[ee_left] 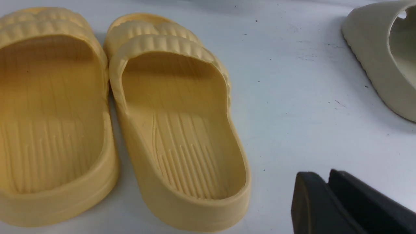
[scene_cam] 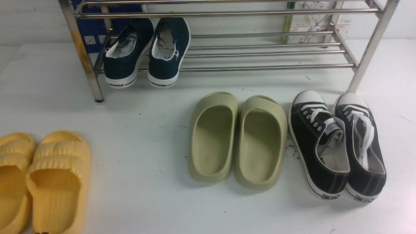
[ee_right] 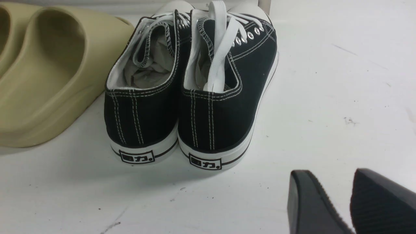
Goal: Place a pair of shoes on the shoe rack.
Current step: Use the right arm to grab the shoe closest to it
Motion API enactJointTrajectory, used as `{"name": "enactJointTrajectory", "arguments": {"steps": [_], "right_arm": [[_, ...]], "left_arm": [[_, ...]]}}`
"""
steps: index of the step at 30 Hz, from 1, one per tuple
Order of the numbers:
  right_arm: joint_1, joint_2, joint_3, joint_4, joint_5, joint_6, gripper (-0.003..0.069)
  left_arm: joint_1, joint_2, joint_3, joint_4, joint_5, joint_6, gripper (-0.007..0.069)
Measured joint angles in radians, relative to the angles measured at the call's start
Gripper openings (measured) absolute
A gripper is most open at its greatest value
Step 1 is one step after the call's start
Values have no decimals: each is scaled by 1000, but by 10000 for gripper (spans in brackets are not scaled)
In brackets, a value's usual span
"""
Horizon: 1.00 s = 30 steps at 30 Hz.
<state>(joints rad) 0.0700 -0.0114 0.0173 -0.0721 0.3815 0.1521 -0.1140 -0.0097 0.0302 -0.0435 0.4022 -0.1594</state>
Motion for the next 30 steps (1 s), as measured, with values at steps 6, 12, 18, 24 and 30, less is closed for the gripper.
{"name": "enactJointTrajectory", "arguments": {"steps": [6,12,18,24,30], "right_arm": [[0,0,0,0,0,0,239],[0,0,0,0,0,0,239],[0,0,0,0,0,0,239],[0,0,0,0,0,0,239],[0,0,0,-2,0,0,239]], "left_arm": [[0,0,0,0,0,0,83],[0,0,0,0,0,0,92],[0,0,0,0,0,0,96],[0,0,0,0,0,0,102],[0,0,0,0,0,0,102]]}}
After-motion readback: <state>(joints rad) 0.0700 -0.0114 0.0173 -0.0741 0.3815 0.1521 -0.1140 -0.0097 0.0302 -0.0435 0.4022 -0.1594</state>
